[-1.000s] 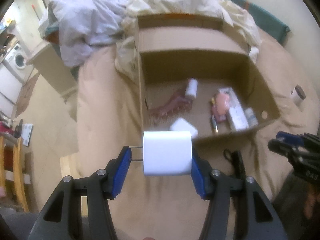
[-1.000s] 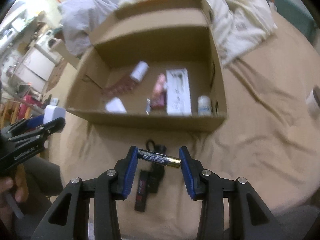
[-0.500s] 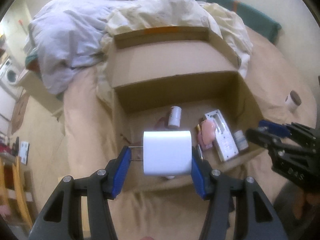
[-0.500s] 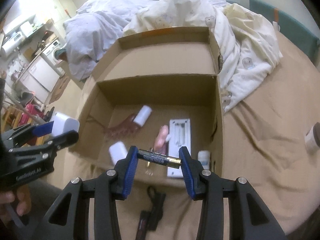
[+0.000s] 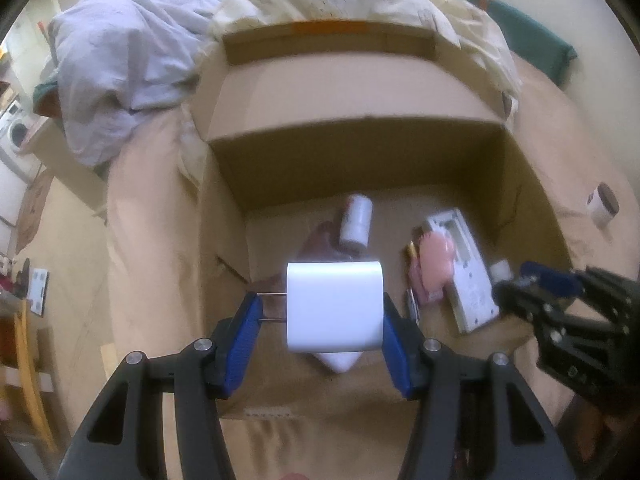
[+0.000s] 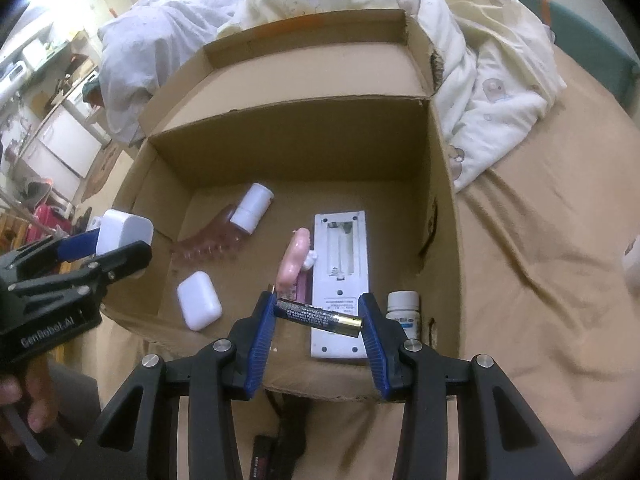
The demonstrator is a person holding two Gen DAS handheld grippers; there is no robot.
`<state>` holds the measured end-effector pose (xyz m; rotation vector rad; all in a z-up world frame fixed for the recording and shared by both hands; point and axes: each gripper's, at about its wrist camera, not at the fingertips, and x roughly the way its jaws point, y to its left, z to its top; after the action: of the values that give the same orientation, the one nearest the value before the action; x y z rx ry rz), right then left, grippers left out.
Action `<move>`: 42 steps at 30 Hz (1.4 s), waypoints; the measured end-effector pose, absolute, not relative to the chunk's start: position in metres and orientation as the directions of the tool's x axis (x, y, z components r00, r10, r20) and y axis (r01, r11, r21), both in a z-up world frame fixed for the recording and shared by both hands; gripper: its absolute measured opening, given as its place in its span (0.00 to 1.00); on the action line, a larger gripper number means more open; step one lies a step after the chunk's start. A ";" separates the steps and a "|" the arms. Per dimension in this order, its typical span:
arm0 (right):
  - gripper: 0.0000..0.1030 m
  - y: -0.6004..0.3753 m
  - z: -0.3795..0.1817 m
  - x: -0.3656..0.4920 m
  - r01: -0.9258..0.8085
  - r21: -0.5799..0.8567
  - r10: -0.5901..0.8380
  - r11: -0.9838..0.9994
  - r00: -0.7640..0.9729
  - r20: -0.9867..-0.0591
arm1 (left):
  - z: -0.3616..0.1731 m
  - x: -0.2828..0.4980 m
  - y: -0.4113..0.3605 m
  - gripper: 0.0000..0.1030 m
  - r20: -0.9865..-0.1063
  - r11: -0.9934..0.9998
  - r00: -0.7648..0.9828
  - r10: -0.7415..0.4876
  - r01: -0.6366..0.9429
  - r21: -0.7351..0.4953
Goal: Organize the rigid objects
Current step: 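Carry the charger plug and battery into the box and release both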
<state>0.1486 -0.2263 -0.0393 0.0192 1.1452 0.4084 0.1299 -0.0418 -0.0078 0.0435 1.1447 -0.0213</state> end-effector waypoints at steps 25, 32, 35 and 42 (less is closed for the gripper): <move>0.55 -0.214 -0.051 0.155 -0.316 0.238 0.338 0.918 0.313 -0.887 | -0.020 0.134 -0.047 0.54 -0.921 0.997 0.388 0.044 0.046 0.067; 1.00 -0.226 -0.033 0.158 -0.284 0.269 0.367 0.920 0.390 -0.844 | 0.002 0.127 -0.046 0.85 -0.890 0.998 0.454 0.038 0.022 0.054; 1.00 -0.234 -0.031 0.159 -0.252 0.289 0.372 0.924 0.409 -0.833 | 0.003 0.126 -0.044 0.86 -0.890 0.999 0.454 0.038 0.013 0.049; 1.00 -0.240 -0.029 0.160 -0.230 0.276 0.351 0.933 0.423 -0.835 | 0.000 0.127 -0.037 0.86 -0.897 0.999 0.439 0.051 -0.013 0.050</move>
<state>0.1603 -0.2399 -0.0293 0.1260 1.0746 0.3643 0.1266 -0.0372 -0.0003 0.0381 1.1160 0.0394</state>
